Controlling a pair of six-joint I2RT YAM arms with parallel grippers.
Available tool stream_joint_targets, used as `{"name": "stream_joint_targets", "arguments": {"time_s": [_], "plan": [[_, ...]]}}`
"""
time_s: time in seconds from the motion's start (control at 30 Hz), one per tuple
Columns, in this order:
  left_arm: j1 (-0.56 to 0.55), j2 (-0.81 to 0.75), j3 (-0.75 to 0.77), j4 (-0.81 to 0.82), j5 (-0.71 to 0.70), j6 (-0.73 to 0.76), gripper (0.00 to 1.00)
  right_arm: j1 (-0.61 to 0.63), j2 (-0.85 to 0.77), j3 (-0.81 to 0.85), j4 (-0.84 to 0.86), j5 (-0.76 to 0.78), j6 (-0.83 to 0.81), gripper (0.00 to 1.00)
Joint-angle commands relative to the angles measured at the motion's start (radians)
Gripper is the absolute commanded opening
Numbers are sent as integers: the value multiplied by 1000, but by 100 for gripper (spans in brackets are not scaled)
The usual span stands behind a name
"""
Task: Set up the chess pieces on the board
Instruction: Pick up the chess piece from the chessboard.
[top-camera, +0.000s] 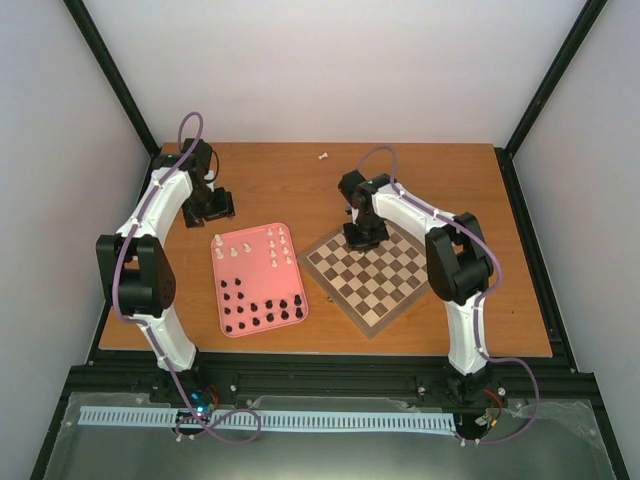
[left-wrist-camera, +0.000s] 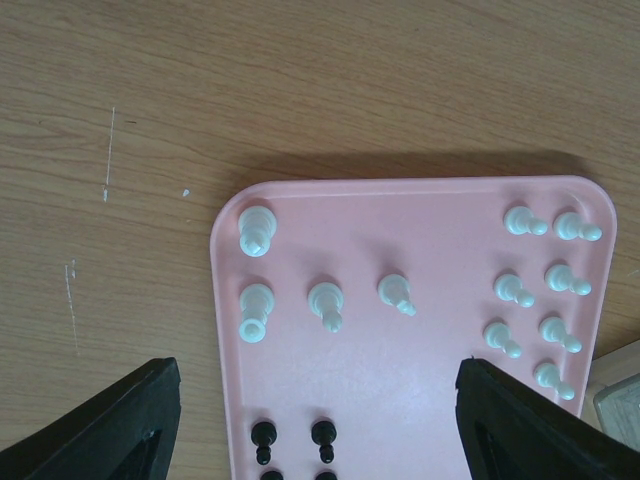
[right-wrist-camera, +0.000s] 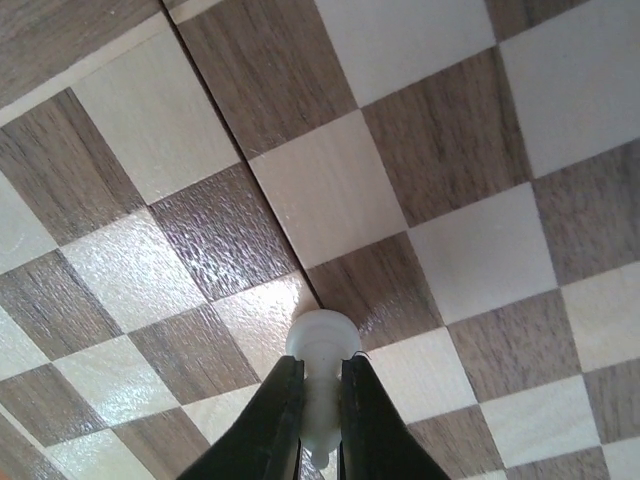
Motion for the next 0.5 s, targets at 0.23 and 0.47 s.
{"name": "stream_joint_targets", "arguments": {"time_s": [0.23,0.47], "plan": [[8,-6,30,10,12,17,77,-143,-113,25,-51,60,-39,6],[8,-8,35,8,11,18,77,-219,-63,54,-33,65,-83,6]]}}
